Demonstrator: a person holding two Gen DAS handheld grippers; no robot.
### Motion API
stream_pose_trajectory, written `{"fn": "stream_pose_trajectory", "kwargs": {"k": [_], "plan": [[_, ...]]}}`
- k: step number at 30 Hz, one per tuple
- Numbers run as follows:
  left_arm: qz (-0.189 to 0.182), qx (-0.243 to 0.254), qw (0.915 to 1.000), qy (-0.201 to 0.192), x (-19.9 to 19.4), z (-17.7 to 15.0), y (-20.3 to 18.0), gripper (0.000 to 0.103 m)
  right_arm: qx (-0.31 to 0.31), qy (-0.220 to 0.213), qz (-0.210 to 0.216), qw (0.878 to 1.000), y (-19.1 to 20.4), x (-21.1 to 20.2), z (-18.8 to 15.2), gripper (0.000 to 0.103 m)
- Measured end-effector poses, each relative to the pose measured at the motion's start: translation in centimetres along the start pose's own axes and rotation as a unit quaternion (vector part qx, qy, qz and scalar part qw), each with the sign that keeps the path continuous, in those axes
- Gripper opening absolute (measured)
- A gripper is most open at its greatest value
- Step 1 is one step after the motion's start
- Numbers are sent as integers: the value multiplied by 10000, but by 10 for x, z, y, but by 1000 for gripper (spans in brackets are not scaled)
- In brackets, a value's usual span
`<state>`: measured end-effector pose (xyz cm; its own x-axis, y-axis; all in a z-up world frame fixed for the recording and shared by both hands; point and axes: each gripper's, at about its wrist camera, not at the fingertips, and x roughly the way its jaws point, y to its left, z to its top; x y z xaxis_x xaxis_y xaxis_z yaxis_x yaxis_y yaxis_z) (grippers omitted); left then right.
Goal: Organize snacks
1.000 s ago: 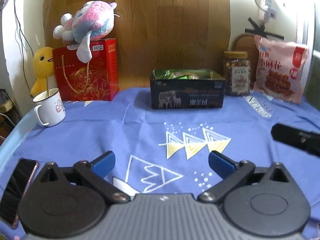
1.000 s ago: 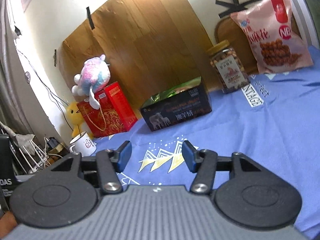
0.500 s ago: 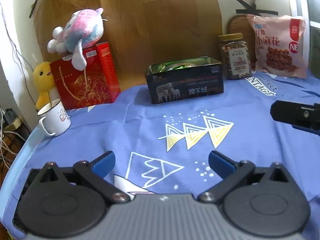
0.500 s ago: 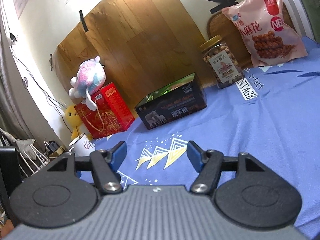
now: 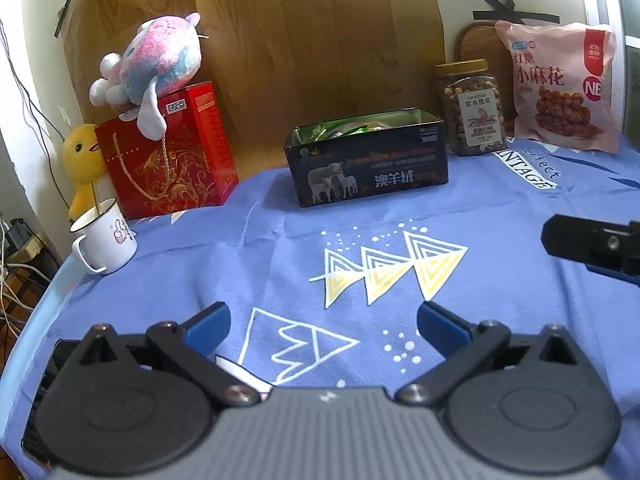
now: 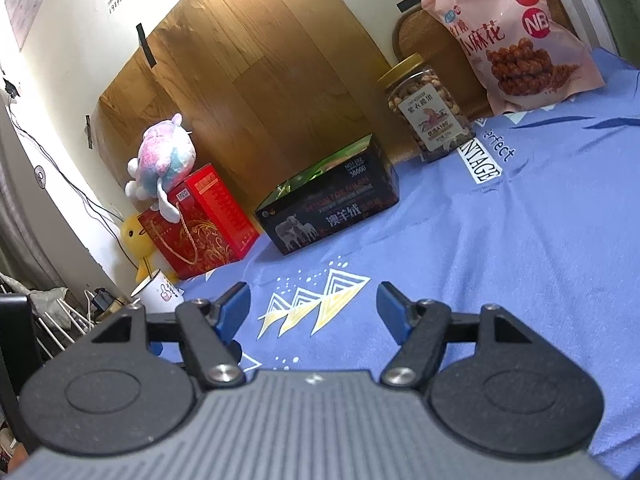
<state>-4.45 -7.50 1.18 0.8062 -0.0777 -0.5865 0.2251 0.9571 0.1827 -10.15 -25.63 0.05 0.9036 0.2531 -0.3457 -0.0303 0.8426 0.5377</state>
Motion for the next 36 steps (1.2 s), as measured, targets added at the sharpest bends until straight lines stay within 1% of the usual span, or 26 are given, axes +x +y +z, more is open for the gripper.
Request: {"fn": "stream_pose_trajectory", "kwargs": {"k": [9,16,25,36], "plan": [[102,-10,9999,-28,1,2,1,103,-5,-28,29,10000,1,-1,1,72],[157,-64,9999,23,4,1,2,103,-90,-65,-18,9999,2,-2,1,73],[114,-195,9996,161,9,-2,6,103,-133,-42,-40,9999,3,-1,-2,73],[107,-236,9994,242,14,-3,5,103,-80,-19,-87,9999,-1,0,-2,73]]}}
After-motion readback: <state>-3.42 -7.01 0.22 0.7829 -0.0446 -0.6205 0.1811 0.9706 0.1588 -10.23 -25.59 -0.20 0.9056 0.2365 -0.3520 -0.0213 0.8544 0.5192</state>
